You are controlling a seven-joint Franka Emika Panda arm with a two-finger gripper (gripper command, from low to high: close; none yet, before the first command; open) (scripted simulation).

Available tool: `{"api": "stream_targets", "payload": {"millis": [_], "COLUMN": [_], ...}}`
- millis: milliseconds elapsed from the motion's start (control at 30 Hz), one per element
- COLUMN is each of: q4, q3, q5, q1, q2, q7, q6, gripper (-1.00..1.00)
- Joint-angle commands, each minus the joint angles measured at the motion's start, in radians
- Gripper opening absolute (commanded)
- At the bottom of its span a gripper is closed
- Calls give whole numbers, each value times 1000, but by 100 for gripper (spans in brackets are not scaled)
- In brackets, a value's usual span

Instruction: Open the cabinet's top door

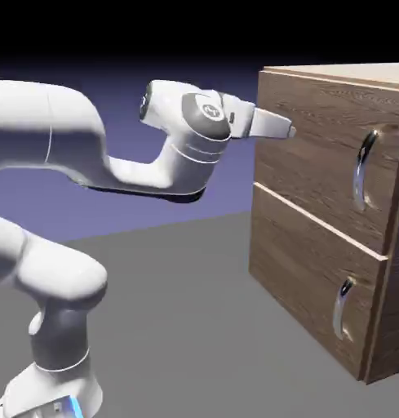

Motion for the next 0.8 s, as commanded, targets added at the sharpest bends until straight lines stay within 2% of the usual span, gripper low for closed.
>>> {"api": "stream_targets", "payload": {"millis": [0,767], "q4": [9,208], "q3": [-19,-445], "q5": [-44,-1044], "q1": [16,390], "q2": [-7,-173], "q7": [30,716], "q6": [-2,-45], "gripper": [100,100]}}
